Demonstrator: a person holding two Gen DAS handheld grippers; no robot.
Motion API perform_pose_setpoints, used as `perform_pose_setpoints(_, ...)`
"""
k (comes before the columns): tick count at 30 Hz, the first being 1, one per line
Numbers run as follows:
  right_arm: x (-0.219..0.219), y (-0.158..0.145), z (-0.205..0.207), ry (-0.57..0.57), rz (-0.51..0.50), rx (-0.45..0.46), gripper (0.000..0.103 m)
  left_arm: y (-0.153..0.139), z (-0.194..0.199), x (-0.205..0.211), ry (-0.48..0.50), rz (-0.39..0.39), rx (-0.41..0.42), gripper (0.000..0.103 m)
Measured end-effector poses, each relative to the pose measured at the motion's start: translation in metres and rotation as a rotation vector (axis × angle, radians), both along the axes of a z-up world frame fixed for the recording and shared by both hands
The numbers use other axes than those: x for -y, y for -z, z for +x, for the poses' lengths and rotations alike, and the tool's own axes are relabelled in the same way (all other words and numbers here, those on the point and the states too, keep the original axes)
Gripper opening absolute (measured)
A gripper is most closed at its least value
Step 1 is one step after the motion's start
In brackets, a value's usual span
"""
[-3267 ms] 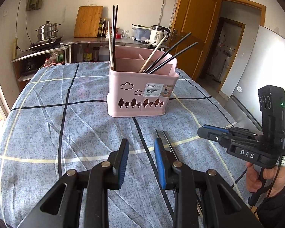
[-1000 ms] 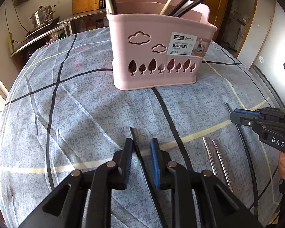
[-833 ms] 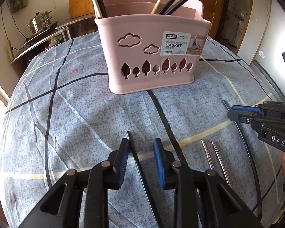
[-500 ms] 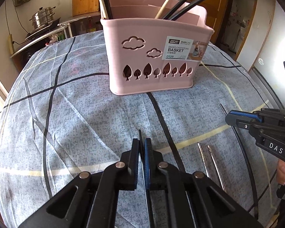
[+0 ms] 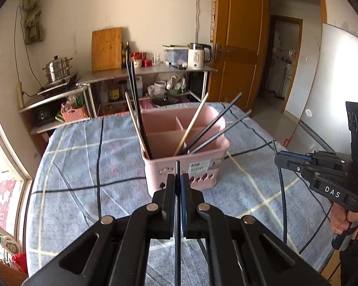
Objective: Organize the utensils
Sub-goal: 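Carry the black chopstick with the right gripper above the pink basket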
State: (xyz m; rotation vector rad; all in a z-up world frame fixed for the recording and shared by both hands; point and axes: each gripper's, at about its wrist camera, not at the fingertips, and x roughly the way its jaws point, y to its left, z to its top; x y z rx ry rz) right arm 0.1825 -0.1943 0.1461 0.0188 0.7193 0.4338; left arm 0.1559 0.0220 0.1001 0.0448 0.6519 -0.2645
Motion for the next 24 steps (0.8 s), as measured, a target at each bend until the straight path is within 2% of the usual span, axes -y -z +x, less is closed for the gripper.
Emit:
perform_pose_setpoints(4,0.004,-0.035,-0.01,0.015,0.015,0.108,0.004,-0.031,-0.007,-0.007,0.001,-0.014,0.08,0.005)
perform_pose_setpoints(8,0.005,-0.053,-0.016,0.018,0.024,0.167,0.004,-0.043,-0.009,-0.012,-0.002,-0.026,0.117,0.005)
perform_pose_setpoints(15,0.004,-0.038,-0.015,0.017,0.02,0.128,0.004,-0.028,-0.006,-0.01,-0.003,-0.023,0.075,0.005)
perform_pose_setpoints(24,0.006,-0.038,-0.016,0.013,0.01,0.131,0.004,-0.027,-0.008,-0.003,-0.004,-0.016,0.079,0.004)
